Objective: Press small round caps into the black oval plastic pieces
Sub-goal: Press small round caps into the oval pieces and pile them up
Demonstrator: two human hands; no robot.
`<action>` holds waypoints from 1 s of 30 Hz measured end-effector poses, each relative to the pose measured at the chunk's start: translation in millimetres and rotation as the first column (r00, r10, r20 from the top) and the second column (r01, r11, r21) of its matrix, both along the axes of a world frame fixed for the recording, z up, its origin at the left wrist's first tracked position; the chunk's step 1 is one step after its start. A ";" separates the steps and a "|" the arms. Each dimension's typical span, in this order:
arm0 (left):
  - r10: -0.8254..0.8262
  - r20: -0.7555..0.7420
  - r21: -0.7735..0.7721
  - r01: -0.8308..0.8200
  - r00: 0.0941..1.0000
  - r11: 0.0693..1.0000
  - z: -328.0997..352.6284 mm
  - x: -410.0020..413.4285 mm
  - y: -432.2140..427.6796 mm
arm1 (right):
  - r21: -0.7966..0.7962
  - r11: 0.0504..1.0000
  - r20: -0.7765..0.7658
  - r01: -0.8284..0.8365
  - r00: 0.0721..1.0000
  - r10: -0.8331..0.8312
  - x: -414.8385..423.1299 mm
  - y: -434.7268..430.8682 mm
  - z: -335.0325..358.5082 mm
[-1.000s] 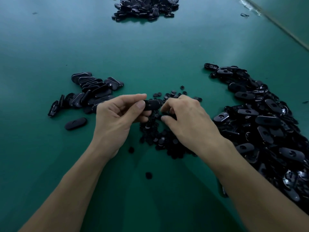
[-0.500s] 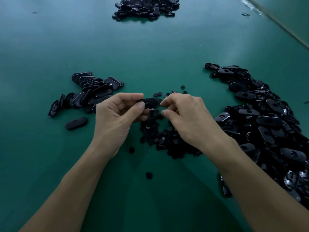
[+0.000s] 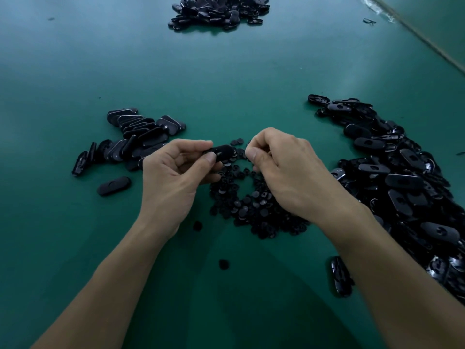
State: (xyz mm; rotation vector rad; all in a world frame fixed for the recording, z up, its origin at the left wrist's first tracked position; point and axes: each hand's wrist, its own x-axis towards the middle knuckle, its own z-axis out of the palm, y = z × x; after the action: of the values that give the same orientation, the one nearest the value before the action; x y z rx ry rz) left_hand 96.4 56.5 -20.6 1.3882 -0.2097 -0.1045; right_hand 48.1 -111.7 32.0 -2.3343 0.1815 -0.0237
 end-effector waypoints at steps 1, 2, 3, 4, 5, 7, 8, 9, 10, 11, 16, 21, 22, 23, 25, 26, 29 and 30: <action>0.001 0.000 0.004 -0.001 1.000 1.000 0.1 -0.5 -0.4 | 0.021 1.000 0.018 0.010 1.000 -0.010 -0.5 1.0 0.8; -0.001 0.000 0.008 0.001 1.000 1.000 0.3 -0.7 -0.8 | 0.037 0.999 0.052 0.026 0.998 -0.028 -0.7 1.7 1.8; -0.007 -0.001 0.014 0.007 1.000 1.000 0.3 -1.0 -0.7 | 0.045 0.998 0.095 0.043 0.994 -0.047 -0.9 2.5 2.8; -0.015 0.000 0.020 0.015 1.000 1.000 0.3 -1.2 -0.8 | 0.049 0.997 0.135 0.052 0.989 -0.058 -0.8 2.9 3.8; -0.026 0.000 0.027 0.026 1.000 0.999 0.3 -1.4 -0.5 | 0.056 0.997 0.162 0.051 0.985 -0.059 -0.6 4.0 4.6; -0.047 0.002 0.037 0.047 0.999 0.998 0.5 -1.8 0.4 | 0.050 0.998 0.178 0.026 0.983 -0.034 -0.7 6.4 5.9; -0.053 0.006 0.042 0.053 0.999 0.998 0.5 -2.2 0.7 | 0.035 0.999 0.178 0.008 0.984 -0.014 -0.8 7.6 5.9; -0.058 0.010 0.047 0.058 0.998 0.997 0.5 -2.5 1.1 | 0.021 1.000 0.176 -0.008 0.984 0.004 -0.9 8.5 6.1; -0.063 0.013 0.051 0.062 0.998 0.997 0.6 -2.8 1.2 | 0.013 1.000 0.173 -0.019 0.985 0.017 -1.3 9.5 6.0; -0.065 0.013 0.052 0.064 0.998 0.997 0.6 -3.1 1.5 | 0.014 1.000 0.168 -0.027 0.986 0.024 -1.6 10.5 5.9; -0.065 0.004 0.052 0.064 0.998 0.997 0.3 -2.0 1.0 | 0.053 0.998 0.091 -0.033 0.995 0.028 -3.4 13.9 2.3; -0.065 0.013 0.050 0.064 0.998 0.997 -0.9 -2.3 1.6 | 0.006 0.999 0.077 -0.047 0.996 0.046 -4.6 16.3 3.9; -0.067 0.019 0.054 0.066 0.998 0.996 -1.0 -2.2 1.7 | 0.003 0.999 0.056 -0.044 0.997 0.044 -4.0 16.8 2.8; -0.070 0.028 0.058 0.068 0.997 0.996 -1.1 -2.2 1.9 | 0.005 0.999 0.035 -0.036 0.999 0.036 -3.5 17.5 1.5; -0.078 0.046 0.068 0.075 0.996 0.995 -1.2 -1.9 2.3 | 0.001 1.000 0.010 -0.017 1.000 0.017 -2.3 18.9 -1.0; -0.082 0.053 0.073 0.078 0.995 0.994 -1.1 -1.8 2.5 | -0.007 1.000 0.010 -0.009 1.000 0.009 -1.6 19.5 -2.0; -0.085 0.069 0.092 0.078 0.994 0.993 -0.9 -1.5 2.5 | -0.044 0.999 0.029 0.011 1.000 -0.010 -0.4 22.1 -3.3; -0.087 0.072 0.097 0.080 0.994 0.992 -1.0 -1.4 2.5 | -0.058 0.998 0.042 0.015 0.999 -0.012 -0.2 23.1 -3.9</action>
State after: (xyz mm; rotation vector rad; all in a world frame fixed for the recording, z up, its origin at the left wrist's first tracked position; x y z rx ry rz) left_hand 95.0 59.0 -21.6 1.4783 -0.3299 -0.1325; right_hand 48.0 -88.7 28.1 -2.3888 0.1777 -0.0853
